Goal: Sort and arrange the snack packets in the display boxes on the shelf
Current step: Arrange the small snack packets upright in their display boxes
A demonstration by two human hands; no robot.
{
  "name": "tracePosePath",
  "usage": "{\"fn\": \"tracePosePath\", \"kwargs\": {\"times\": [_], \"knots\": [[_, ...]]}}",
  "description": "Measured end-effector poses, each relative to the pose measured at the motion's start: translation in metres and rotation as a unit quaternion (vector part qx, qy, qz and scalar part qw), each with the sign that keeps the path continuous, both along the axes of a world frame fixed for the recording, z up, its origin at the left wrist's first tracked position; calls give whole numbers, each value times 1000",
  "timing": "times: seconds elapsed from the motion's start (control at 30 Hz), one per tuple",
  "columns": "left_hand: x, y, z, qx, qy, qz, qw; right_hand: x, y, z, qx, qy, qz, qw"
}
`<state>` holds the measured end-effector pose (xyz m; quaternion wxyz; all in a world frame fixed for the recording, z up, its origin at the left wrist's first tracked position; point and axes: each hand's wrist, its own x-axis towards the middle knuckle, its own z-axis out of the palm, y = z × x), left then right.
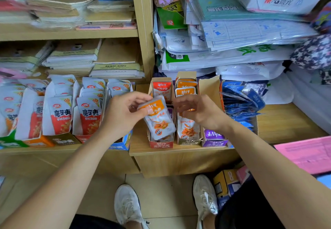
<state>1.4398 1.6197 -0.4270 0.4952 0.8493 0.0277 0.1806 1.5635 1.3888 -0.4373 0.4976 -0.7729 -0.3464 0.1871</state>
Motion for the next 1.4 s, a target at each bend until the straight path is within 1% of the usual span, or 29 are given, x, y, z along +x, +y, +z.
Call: {"fn": "tracePosePath", "kwargs": {"times": [0.1,0.17,0.23,0.27,0.33,0.4,0.47,0.57,0.63,0.7,0.73,0.8,0.83,0.9,0.97,1.03,1.1,1.2,1.3,1.4], "knots": [[8,-7,8,-69,-58,14,996,3,-9,6,65,51,-49,995],[16,-18,12,-99,-79,4,992,3,-17,12,105,87,-63,989],[25,-31,13,-95,-81,-12,992,3,-26,15,125,110,-60,984],[29,-38,12,-85,-78,-17,993,3,-31,16,119,108,-56,985],[39,-49,7,-61,-59,-21,996,4,-41,13,59,54,-52,995],[47,-57,-1,-29,-31,-36,998,5,-45,8,-35,-26,-54,998],[52,-62,-9,2,-14,-47,999,3,-44,3,-104,-87,-71,988],[52,-56,-5,10,19,-49,999,2,-38,-3,-154,-151,-128,968],[49,-41,0,55,12,-9,998,2,-34,-9,-179,-161,-155,958],[43,-22,1,141,-15,30,989,1,-31,-13,-194,-164,-174,951],[40,-14,-2,189,-14,32,981,-1,-29,-14,-193,-161,-180,951],[35,-4,-9,284,20,18,958,-8,-25,-13,-177,-167,-189,951],[34,-2,-14,316,39,11,948,-10,-24,-12,-163,-187,-197,949],[35,-1,-19,340,46,5,939,-13,-21,-10,-135,-231,-223,937],[38,-1,-17,369,19,9,929,-15,-18,-7,-112,-268,-240,926],[43,0,-15,408,6,23,913,-16,-12,-5,-87,-289,-220,928],[47,2,-18,440,11,37,897,-20,-3,-6,-78,-303,-166,935],[51,5,-24,459,48,51,885,-21,12,-13,-104,-329,-102,933],[53,8,-26,488,65,84,867,-18,26,-20,-151,-381,-61,910],[54,8,-24,517,80,125,843,-17,41,-23,-199,-395,-47,896]]}}
